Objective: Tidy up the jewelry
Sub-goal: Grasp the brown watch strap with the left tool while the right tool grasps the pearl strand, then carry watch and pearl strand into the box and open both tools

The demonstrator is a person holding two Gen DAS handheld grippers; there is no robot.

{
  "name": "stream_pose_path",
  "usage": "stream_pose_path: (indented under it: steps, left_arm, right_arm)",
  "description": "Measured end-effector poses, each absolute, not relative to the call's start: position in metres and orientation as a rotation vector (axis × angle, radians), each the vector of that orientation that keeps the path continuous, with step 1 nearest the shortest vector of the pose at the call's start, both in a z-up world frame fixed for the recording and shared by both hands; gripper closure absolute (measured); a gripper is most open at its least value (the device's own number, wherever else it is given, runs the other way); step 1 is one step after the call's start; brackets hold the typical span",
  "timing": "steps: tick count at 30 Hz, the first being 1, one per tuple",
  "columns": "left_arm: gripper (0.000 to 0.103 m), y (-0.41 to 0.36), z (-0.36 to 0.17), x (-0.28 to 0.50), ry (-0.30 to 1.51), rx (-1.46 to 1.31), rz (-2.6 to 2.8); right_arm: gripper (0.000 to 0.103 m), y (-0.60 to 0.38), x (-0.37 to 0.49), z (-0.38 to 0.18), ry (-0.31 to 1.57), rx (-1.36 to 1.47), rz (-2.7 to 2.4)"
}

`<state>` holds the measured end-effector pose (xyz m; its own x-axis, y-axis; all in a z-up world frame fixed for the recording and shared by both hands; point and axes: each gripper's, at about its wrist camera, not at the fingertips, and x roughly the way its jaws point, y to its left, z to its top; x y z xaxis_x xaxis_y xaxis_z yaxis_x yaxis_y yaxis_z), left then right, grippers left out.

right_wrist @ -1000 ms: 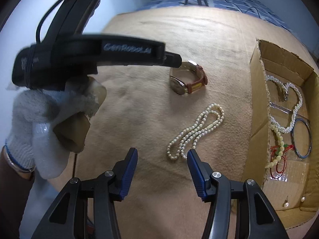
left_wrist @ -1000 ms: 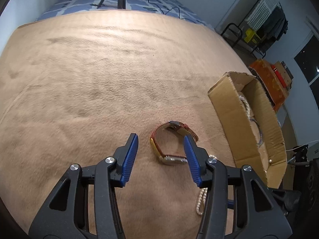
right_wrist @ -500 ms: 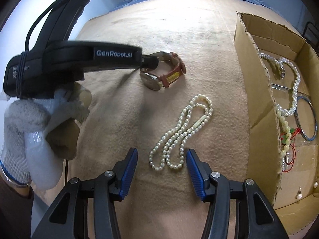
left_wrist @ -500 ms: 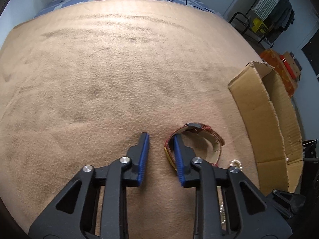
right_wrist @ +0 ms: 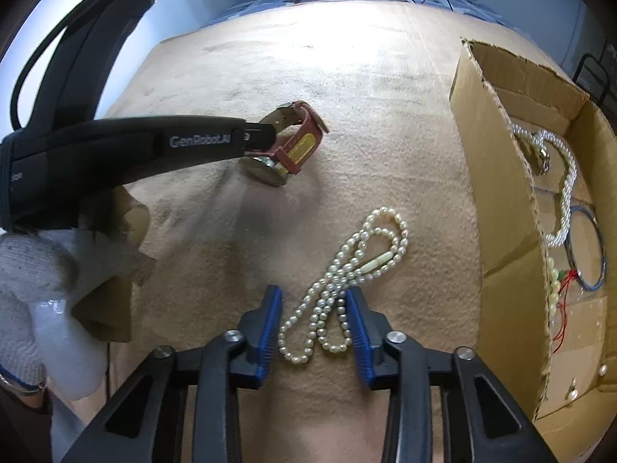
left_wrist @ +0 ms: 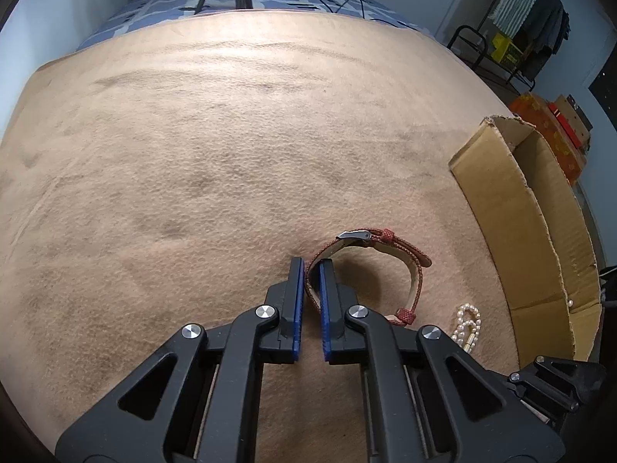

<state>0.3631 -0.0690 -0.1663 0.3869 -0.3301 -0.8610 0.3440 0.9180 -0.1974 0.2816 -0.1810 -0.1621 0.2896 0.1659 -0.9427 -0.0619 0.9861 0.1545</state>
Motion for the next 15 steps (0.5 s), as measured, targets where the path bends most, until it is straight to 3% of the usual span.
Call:
stream_pose_path:
  steps: [5, 15]
  left_arm:
    - [0.098, -0.051, -0.164, 0.360, 1.083, -0.019, -0.401]
    - [0.099, -0.022, -0.155, 0.348, 1.072, -0.063, -0.346]
  right_arm:
    - [0.097, -0.196, 0.277, -0.162, 1.252, 0.105, 0.185]
    - [0.098, -0.210, 0.249, -0.144, 1.220, 0.139, 0.270]
